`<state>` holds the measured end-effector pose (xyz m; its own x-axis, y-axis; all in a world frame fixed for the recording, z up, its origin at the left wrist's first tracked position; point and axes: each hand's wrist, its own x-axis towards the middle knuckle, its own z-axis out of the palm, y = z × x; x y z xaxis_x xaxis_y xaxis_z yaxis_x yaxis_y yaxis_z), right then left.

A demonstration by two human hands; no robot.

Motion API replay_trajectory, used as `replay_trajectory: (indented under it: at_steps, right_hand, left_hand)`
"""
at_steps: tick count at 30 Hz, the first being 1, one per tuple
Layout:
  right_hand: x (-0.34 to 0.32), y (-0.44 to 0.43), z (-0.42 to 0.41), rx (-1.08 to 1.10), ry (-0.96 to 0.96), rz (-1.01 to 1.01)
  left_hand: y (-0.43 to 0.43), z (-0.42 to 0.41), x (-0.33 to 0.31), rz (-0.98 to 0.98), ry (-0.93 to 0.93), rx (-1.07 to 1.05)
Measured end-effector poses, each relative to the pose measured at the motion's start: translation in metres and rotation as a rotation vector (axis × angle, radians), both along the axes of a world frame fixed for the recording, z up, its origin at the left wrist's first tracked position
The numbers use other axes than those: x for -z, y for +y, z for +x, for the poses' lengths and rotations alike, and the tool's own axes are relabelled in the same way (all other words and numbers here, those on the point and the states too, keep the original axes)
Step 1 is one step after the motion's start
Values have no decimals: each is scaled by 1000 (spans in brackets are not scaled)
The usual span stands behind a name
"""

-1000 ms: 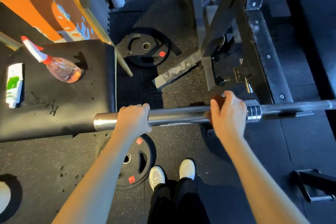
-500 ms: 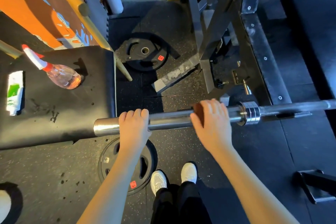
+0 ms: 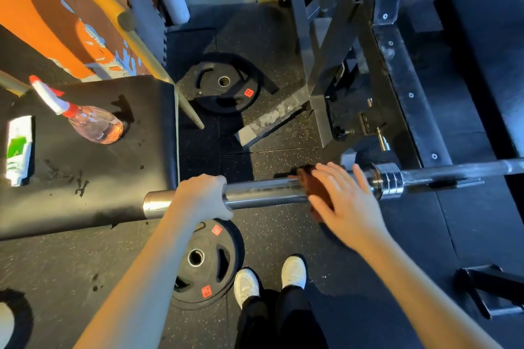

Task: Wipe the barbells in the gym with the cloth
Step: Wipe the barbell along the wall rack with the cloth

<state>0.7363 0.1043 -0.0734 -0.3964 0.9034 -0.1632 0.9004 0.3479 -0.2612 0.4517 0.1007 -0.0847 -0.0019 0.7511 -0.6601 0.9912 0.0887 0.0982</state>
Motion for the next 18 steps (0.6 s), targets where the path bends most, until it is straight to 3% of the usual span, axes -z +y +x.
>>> replay_trajectory:
  at_steps: [3, 7, 9, 12, 15, 18]
  right_hand:
    - [-5, 18, 30, 188, -1, 26]
    - [6, 9, -26, 464, -17, 27]
    - [10, -5, -51, 269, 43, 40]
    - [7, -3, -26, -9, 11, 65]
    - [1, 14, 17, 125, -19, 63]
    - [6, 17, 8, 391, -22, 61]
  left_hand:
    - [-10, 3, 4, 140, 75, 46]
    - [-23, 9, 8, 358, 173, 55]
    - [-33, 12, 14, 457, 204, 24]
    - [-39, 17, 18, 572, 185, 19]
    - [-26, 10, 3, 309, 158, 84]
    - [-1, -6, -7, 27, -78, -10]
